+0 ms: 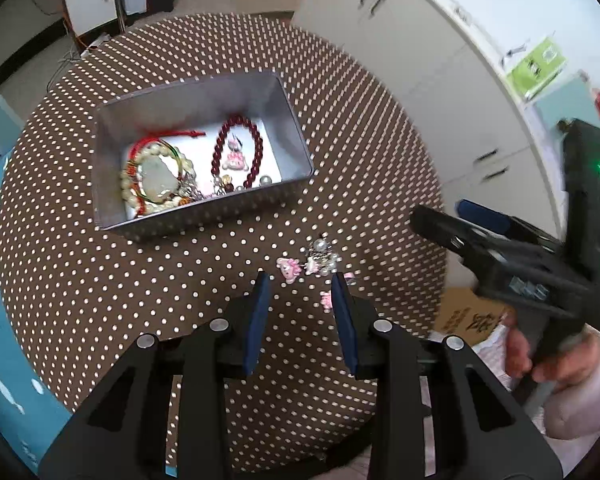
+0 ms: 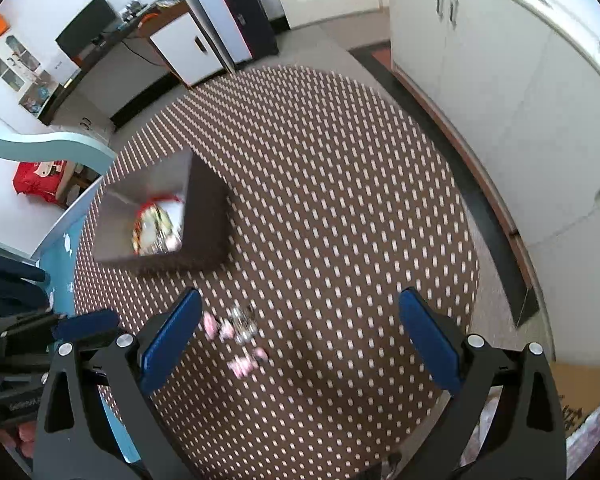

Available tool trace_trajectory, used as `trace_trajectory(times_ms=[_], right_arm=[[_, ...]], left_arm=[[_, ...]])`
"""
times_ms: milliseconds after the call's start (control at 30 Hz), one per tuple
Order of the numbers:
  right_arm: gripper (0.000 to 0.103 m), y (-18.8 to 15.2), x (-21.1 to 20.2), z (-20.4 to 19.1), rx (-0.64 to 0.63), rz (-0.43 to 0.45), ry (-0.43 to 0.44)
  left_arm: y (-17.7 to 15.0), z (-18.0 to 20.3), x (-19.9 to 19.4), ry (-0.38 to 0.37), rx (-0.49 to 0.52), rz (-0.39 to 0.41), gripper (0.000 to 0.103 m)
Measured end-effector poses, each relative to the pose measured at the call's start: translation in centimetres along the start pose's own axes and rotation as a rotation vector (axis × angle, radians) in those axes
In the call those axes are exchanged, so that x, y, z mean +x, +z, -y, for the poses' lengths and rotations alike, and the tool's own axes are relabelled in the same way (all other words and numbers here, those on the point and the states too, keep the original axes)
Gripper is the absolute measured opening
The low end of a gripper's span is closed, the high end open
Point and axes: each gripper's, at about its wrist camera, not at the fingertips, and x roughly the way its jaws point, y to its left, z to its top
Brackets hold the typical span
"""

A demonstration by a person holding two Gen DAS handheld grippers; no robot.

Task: Organize jewelry
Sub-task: 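Move both open grippers back down to the charm pile, then grasp the pink Hello Kitty charm with the left gripper while the right grasps a pink charm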

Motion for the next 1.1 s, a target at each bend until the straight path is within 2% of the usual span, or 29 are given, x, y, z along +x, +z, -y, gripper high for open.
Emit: trace_trajectory(times_ms=[33,67,233,467,567,767,1033,1100], right_arm=[[0.095,-0.3,0.2,0.1,-0.005,-0.012,-0.005],[0.095,-0.6,0.4,0.2,-0.013,-0.025,-0.015],[0.095,-1.9,1.1,0.7,-0.032,-0.061,-0.017],[0.095,-2.1,2.1,1.4,-0.04,-0.098,-0.008],[0.095,-1.9,2.8,2.1,-0.037,-0.111,-0.005],[0.095,-1.1,3.1,2.6,-0.047,-0.123,0.012],[0.095,-1.7,3.9,1.6,-0.09,-0.154,0.042],[0.095,-2.0,3.9,1.1,-0.111,-0.154,0.049]], left_arm=[[0.1,0.2,1.0,0.022,0.01,-0.022,0.041],[0.1,0.3,1.9,0.04,0.016,-0.042,0.042],[0.4,0.9,4.9,0.076,0.018,-0.099,0.042],[1.3,1.6,7.1,0.087,0.011,-0.107,0.042],[1.7,2.2,8.0,0.125,0.029,-0.114,0.034],[1.5,1.9,8.8,0.119,0.018,-0.119,0.017],[0.9,1.7,8.8,0.106,0.018,-0.112,0.014],[0.8,1.6,8.5,0.098,0.014,-0.105,0.007]])
